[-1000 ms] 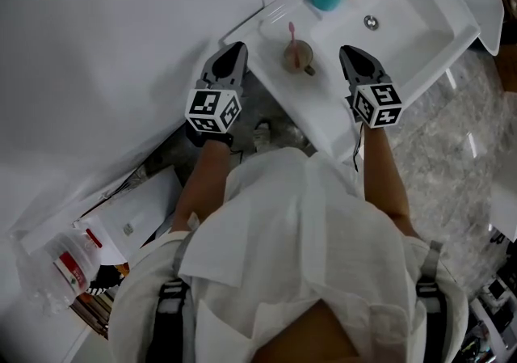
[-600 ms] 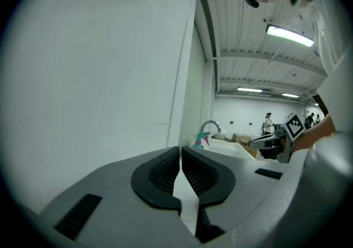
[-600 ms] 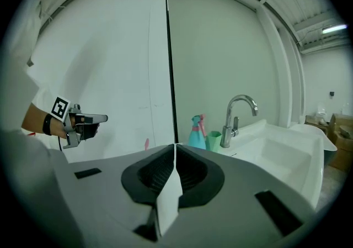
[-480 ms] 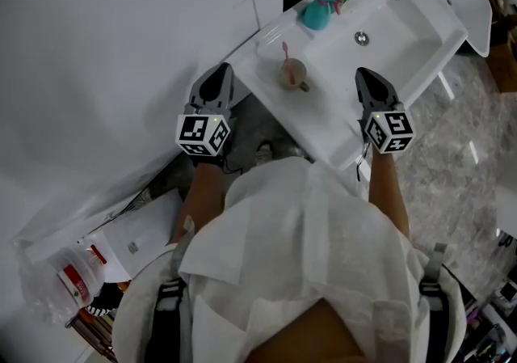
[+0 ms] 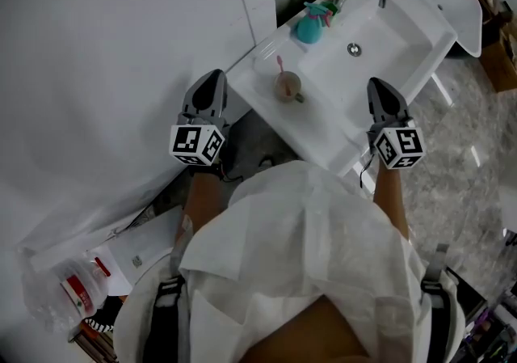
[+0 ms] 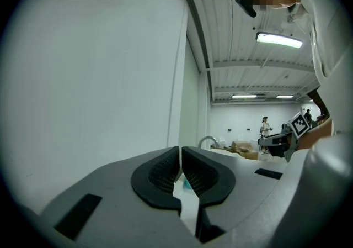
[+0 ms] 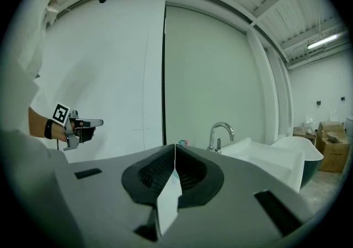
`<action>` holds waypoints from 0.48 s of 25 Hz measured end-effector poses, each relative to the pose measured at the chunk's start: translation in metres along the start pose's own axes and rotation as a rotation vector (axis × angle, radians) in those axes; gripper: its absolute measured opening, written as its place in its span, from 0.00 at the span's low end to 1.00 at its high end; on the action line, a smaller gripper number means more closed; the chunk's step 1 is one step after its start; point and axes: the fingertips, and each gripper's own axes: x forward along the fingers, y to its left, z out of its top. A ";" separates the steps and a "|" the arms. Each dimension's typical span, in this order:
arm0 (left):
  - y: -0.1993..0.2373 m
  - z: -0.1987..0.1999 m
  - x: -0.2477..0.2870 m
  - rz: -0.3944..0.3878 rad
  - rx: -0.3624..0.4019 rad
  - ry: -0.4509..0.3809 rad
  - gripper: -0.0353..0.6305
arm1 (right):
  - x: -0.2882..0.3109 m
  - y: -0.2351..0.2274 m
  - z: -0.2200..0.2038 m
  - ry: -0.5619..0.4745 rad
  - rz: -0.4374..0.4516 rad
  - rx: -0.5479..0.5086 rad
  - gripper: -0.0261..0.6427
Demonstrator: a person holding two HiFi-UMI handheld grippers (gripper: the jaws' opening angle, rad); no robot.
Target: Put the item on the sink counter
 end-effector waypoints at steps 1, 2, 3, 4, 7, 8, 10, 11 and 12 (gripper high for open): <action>-0.001 0.004 0.001 -0.005 0.003 -0.005 0.09 | -0.003 -0.002 0.003 -0.006 -0.006 -0.002 0.06; -0.003 0.007 0.002 -0.008 0.006 -0.010 0.09 | -0.005 -0.003 0.006 -0.010 -0.011 -0.005 0.06; -0.005 0.009 0.002 -0.010 0.007 -0.014 0.09 | -0.008 -0.005 0.009 -0.014 -0.015 -0.006 0.06; -0.006 0.011 0.002 -0.012 0.008 -0.017 0.09 | -0.010 -0.007 0.011 -0.017 -0.020 -0.009 0.06; -0.010 0.016 0.003 -0.014 0.007 -0.023 0.09 | -0.013 -0.009 0.016 -0.017 -0.028 -0.019 0.05; -0.011 0.018 0.003 -0.015 0.005 -0.024 0.09 | -0.014 -0.009 0.017 -0.014 -0.026 -0.021 0.05; -0.015 0.020 0.003 -0.016 0.006 -0.024 0.09 | -0.017 -0.008 0.016 -0.009 -0.021 -0.020 0.05; -0.016 0.022 0.002 -0.018 0.007 -0.025 0.09 | -0.018 -0.009 0.016 -0.008 -0.022 -0.017 0.05; -0.018 0.023 0.002 -0.021 0.009 -0.026 0.09 | -0.020 -0.009 0.015 -0.008 -0.024 -0.013 0.05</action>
